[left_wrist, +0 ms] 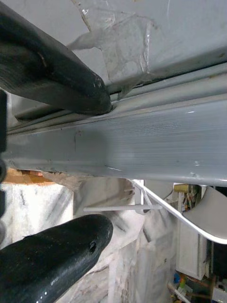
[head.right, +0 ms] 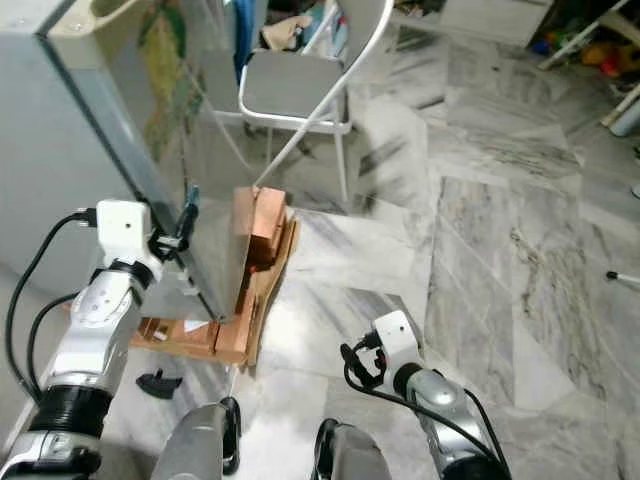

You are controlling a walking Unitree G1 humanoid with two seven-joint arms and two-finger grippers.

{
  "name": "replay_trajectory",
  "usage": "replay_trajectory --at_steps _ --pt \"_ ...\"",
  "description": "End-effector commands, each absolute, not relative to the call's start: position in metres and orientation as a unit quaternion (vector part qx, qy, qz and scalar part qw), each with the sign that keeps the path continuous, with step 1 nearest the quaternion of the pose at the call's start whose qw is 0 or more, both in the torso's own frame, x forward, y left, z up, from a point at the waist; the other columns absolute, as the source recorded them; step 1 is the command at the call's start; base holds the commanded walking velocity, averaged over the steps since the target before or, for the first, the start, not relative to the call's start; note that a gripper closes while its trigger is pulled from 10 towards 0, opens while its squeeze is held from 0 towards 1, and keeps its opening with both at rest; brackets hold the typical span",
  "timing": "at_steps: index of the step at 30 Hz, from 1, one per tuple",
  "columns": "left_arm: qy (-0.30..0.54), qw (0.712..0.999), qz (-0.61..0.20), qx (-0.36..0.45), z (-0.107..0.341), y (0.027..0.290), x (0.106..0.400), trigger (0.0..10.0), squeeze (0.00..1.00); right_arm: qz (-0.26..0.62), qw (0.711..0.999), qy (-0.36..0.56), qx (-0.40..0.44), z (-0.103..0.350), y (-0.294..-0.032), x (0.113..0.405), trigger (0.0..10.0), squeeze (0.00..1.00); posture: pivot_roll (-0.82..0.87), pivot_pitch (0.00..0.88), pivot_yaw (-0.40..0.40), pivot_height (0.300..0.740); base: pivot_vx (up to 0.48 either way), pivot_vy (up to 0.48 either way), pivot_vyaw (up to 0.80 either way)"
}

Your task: Restocking fridge

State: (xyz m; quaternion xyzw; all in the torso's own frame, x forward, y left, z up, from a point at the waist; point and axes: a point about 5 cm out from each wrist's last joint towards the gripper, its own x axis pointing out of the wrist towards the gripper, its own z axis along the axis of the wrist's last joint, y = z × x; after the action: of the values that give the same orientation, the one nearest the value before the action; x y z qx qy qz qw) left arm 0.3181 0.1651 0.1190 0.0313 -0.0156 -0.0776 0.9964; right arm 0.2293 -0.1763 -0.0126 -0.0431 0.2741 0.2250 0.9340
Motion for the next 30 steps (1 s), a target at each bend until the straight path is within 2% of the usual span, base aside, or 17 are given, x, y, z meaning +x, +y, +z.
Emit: replay_trajectory --at_steps 1,2,3,4,5,8,10,13,15,20,21,23,30 --pt "-0.127 0.981 -0.148 0.018 0.181 0.129 0.336 10.0 0.0 0.234 0.945 0.228 -0.025 -0.009 -0.176 0.232 10.0 0.0 0.1 0.139 -0.057 0.74 0.0 0.0 0.0" --pt "-0.126 0.976 -0.179 0.003 0.185 0.115 0.335 10.0 0.0 0.237 0.949 0.206 -0.024 -0.006 -0.175 0.234 10.0 0.0 0.09 0.136 -0.055 0.74 0.0 0.0 0.0" --pt "-0.119 0.953 -0.279 -0.023 0.19 0.076 0.324 10.0 0.0 0.229 0.961 0.147 -0.051 0.007 -0.176 0.241 10.0 0.0 0.09 0.134 -0.053 0.74 0.0 0.0 0.0" --pt "-0.118 0.941 -0.317 -0.031 0.193 0.061 0.318 10.0 0.0 0.224 0.964 0.127 -0.062 0.011 -0.176 0.244 10.0 0.0 0.09 0.134 -0.051 0.74 0.0 0.0 0.0" --pt "-0.118 0.941 -0.317 -0.031 0.193 0.061 0.318 10.0 0.0 0.224 0.964 0.127 -0.062 0.011 -0.176 0.244 10.0 0.0 0.09 0.134 -0.051 0.74 0.0 0.0 0.0" --pt "-0.108 0.896 -0.427 -0.065 0.198 0.02 0.289 10.0 0.0 0.207 0.974 0.081 -0.05 0.022 -0.178 0.255 10.0 0.0 0.08 0.134 -0.046 0.74 0.0 0.0 0.0" --pt "-0.103 0.888 -0.444 -0.069 0.198 0.014 0.284 10.0 0.0 0.213 0.973 0.068 -0.05 0.022 -0.178 0.256 10.0 0.0 0.08 0.134 -0.042 0.74 0.0 0.0 0.0" --pt "-0.098 0.908 -0.404 -0.052 0.192 0.032 0.296 10.0 0.0 0.22 0.97 0.083 -0.058 0.01 -0.178 0.249 10.0 0.0 0.08 0.134 -0.042 0.74 0.0 0.0 0.0" --pt "-0.098 0.936 -0.336 -0.029 0.188 0.062 0.31 10.0 0.0 0.213 0.97 0.104 -0.057 -0.001 -0.182 0.241 10.0 0.0 0.09 0.138 -0.042 0.74 0.0 0.0 0.0" --pt "-0.09 0.957 -0.274 -0.019 0.184 0.096 0.311 10.0 0.0 0.21 0.969 0.119 -0.054 -0.01 -0.183 0.235 10.0 0.0 0.09 0.139 -0.04 0.74 0.0 0.0 0.0" --pt "-0.078 0.966 -0.247 -0.009 0.176 0.11 0.307 10.0 0.0 0.218 0.972 0.074 -0.054 0.006 -0.178 0.242 10.0 0.0 0.09 0.14 -0.039 0.74 0.0 0.0 0.0" --pt "-0.06 0.971 -0.229 0.003 0.163 0.121 0.3 10.0 0.0 0.219 0.973 0.042 -0.052 0.018 -0.174 0.245 10.0 0.0 0.09 0.14 -0.038 0.74 0.0 0.0 0.0" --pt "0.005 0.986 -0.169 0.002 0.116 0.151 0.267 10.0 0.0 0.204 0.978 0.005 -0.047 0.029 -0.172 0.255 10.0 0.0 0.07 0.135 -0.028 0.74 0.0 -0.121 0.0"
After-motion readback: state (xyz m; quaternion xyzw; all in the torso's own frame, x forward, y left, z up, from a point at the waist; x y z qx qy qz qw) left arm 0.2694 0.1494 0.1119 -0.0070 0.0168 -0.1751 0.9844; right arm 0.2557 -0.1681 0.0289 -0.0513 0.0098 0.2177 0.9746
